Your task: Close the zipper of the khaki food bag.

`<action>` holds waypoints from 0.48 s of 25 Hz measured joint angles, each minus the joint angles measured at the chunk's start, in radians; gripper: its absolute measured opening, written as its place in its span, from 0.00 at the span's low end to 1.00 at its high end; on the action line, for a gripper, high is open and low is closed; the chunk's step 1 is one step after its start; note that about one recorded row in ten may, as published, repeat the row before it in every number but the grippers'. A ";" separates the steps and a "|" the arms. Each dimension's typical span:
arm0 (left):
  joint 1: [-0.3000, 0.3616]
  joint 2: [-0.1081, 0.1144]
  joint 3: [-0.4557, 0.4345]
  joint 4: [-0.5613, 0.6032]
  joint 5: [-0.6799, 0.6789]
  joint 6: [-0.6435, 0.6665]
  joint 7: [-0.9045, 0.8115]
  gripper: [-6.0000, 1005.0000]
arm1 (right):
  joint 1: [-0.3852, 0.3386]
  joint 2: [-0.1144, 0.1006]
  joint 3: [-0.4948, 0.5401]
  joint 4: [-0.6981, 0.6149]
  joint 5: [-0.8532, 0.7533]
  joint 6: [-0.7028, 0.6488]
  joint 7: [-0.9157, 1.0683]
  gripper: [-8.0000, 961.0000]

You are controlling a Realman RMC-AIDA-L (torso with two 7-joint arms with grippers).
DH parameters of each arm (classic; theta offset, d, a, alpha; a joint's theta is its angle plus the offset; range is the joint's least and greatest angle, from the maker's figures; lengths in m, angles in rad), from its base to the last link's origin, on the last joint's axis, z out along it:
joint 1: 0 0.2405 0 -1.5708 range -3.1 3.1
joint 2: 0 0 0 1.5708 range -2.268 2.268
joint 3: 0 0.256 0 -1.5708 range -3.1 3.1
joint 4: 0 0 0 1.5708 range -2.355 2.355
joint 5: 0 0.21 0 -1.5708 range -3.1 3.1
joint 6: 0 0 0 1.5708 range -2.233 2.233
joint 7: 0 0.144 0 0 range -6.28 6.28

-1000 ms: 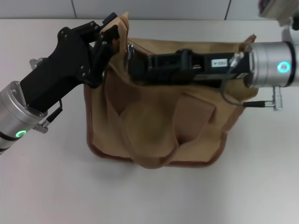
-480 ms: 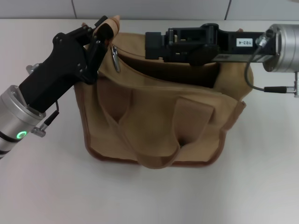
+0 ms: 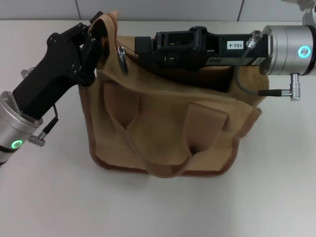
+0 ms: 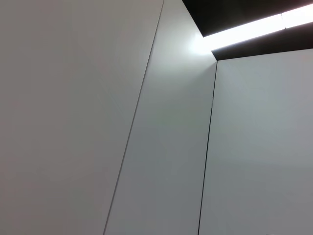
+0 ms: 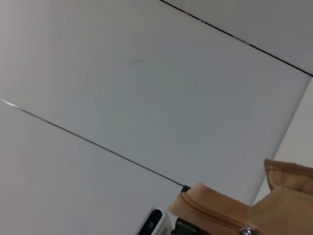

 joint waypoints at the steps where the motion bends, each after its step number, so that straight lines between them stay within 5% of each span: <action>1: 0.000 0.000 0.000 0.000 0.000 0.004 -0.002 0.07 | 0.001 0.002 -0.001 0.000 0.000 0.004 -0.001 0.56; 12: 0.001 -0.001 0.001 -0.001 0.002 0.016 -0.027 0.07 | 0.021 0.015 -0.061 0.001 -0.001 0.048 -0.019 0.56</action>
